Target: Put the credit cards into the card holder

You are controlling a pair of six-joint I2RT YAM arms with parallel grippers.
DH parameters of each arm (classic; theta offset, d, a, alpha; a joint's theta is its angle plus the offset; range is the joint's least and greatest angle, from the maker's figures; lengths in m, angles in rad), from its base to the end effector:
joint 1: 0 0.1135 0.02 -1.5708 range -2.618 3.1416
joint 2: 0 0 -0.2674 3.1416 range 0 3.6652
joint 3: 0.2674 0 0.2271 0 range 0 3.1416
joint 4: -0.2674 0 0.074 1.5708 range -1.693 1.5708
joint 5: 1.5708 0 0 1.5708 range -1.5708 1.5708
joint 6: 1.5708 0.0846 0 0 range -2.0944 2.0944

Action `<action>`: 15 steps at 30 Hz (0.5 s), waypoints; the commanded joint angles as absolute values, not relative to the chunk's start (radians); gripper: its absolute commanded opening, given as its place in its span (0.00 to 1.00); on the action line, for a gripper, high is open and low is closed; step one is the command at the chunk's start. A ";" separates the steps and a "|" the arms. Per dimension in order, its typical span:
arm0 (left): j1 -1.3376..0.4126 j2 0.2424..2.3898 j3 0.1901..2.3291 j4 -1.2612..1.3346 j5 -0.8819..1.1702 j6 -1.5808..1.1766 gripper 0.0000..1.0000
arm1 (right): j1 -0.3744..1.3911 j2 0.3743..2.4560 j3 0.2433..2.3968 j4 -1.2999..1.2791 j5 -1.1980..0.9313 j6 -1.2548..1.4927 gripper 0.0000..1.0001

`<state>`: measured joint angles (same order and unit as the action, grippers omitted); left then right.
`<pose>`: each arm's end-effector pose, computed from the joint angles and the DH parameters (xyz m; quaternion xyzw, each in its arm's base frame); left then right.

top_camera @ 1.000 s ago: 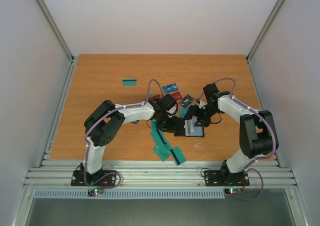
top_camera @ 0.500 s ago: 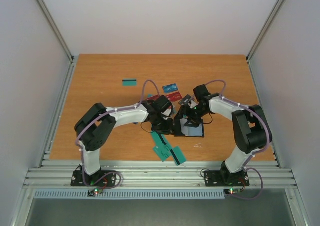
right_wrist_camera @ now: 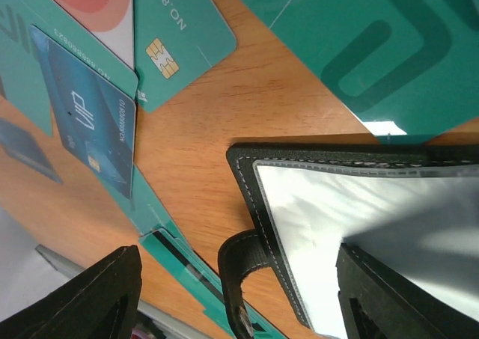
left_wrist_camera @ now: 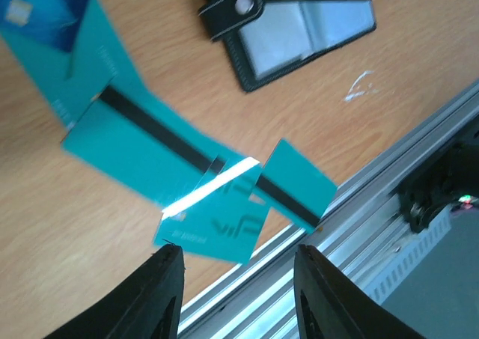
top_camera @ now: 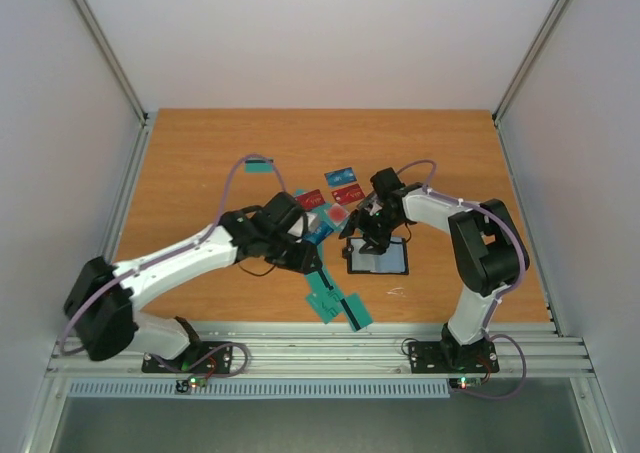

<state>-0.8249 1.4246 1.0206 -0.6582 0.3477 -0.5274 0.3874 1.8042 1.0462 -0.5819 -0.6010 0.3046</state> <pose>0.1694 -0.2258 0.2130 0.1843 0.9363 -0.2856 0.0885 0.2736 0.1633 0.1267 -0.0733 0.9466 0.3139 0.0038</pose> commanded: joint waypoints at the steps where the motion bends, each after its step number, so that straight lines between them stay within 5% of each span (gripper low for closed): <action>1: -0.821 1.275 0.927 -0.755 0.261 -0.496 0.43 | 0.421 1.811 1.062 -0.674 -0.475 0.287 0.73; 15: -0.864 1.210 0.849 -0.690 0.380 -0.512 0.42 | 0.449 1.503 1.071 -0.912 -0.399 0.244 0.74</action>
<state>-0.8364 1.1847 0.8188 -0.7250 0.3328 -0.5301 0.4416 1.6028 1.0962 -0.8200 -0.4408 0.2417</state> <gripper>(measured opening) 0.423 0.735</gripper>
